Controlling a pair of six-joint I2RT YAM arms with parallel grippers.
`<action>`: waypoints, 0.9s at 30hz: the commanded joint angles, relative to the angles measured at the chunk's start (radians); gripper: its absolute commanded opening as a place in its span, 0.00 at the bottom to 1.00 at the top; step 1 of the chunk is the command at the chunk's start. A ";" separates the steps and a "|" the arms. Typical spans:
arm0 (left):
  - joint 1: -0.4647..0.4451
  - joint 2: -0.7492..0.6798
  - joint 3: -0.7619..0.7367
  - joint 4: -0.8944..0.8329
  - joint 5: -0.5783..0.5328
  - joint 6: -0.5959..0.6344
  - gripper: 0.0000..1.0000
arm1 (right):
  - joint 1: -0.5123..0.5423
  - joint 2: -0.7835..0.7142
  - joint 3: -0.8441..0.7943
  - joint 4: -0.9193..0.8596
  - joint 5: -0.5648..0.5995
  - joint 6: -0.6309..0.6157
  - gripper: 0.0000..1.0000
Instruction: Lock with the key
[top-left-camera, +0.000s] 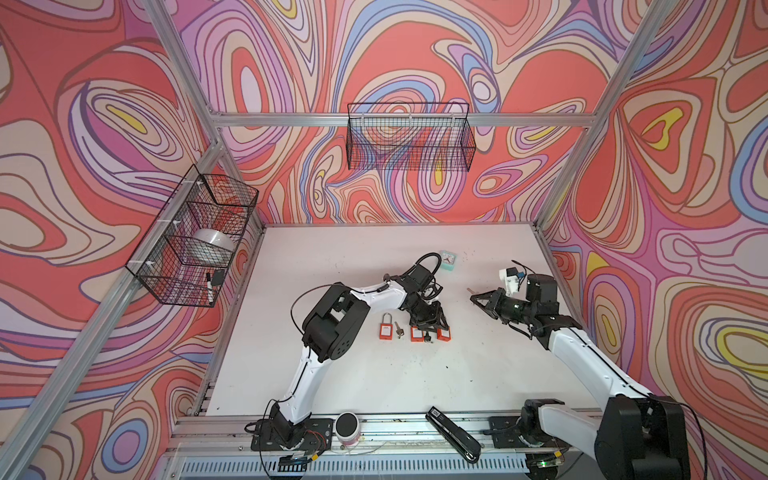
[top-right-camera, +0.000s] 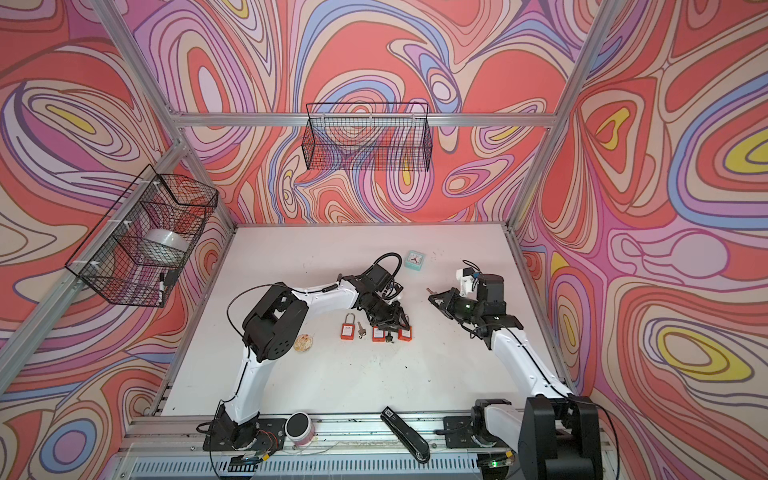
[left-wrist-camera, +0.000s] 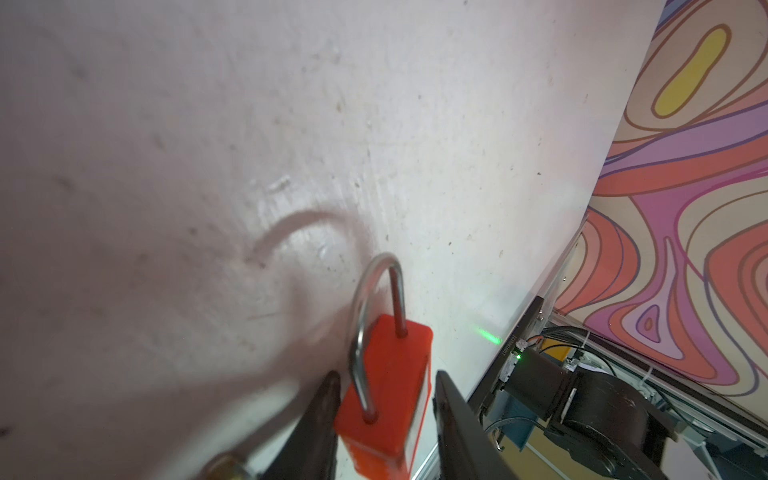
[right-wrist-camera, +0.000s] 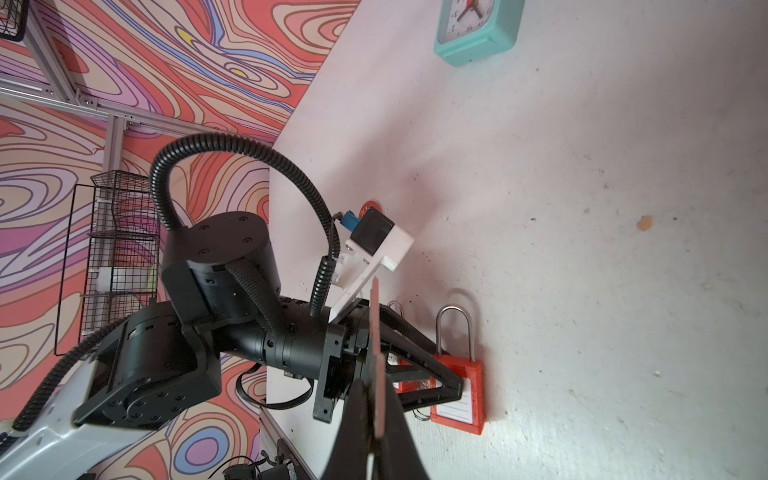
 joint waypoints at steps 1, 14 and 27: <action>0.001 -0.037 -0.039 0.008 -0.019 -0.029 0.42 | -0.002 -0.008 -0.006 0.011 -0.006 -0.012 0.00; 0.004 -0.087 -0.075 0.008 -0.043 -0.031 0.46 | -0.002 -0.008 -0.005 0.012 -0.007 -0.009 0.00; 0.016 -0.156 -0.085 0.054 -0.074 -0.040 0.47 | -0.002 -0.049 -0.100 0.030 0.014 0.118 0.00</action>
